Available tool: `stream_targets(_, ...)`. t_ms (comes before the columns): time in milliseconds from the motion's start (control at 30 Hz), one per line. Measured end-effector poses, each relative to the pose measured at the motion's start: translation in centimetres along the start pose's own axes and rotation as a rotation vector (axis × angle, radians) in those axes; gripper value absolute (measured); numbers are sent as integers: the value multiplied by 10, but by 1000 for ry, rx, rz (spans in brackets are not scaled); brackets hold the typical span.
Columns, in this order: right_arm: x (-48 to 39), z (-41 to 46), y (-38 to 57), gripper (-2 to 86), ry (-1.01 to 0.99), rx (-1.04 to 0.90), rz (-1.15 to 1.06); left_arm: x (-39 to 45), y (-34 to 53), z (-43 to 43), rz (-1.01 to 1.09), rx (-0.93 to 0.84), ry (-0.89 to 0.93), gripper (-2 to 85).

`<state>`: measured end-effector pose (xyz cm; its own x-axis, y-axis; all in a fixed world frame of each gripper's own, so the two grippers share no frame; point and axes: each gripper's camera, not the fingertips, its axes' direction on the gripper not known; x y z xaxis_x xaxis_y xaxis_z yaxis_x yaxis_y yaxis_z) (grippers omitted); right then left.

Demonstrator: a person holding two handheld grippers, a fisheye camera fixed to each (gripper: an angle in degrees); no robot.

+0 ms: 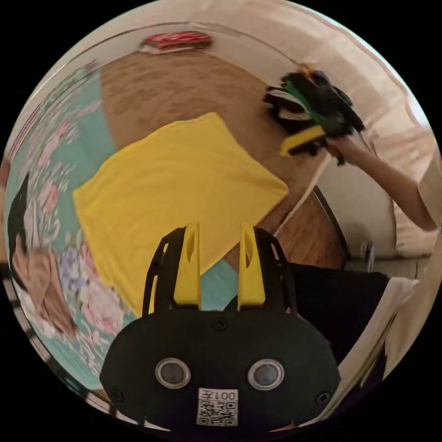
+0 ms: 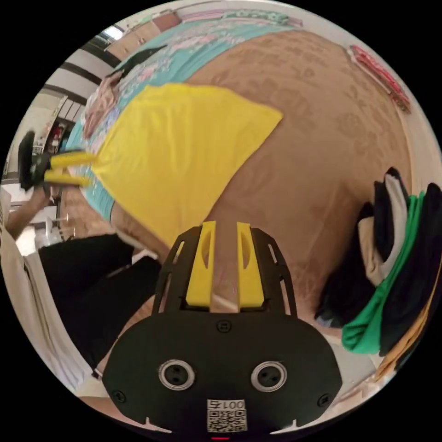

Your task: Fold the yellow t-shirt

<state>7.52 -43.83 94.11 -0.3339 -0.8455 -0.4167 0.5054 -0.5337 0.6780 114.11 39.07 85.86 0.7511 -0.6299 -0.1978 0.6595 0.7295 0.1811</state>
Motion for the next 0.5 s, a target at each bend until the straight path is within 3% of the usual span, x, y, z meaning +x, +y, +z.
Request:
stream_targets(67, 15, 1, -27, 93, 23, 78, 0, 76, -40, 37, 240, 4, -35, 94)
stream_targets(167, 33, 20, -68, 104, 105, 105, -15, 147, -73, 84, 432, -42, -151, 88)
stream_targets(333, 55, 57, -92, 99, 55, 73, 10, 204, -96, 127, 504, -111, -200, 36)
stream_targets(500, 70, 57, -47, 99, 8, 115, 52, 217, -117, 113, 357, -61, -97, -4)
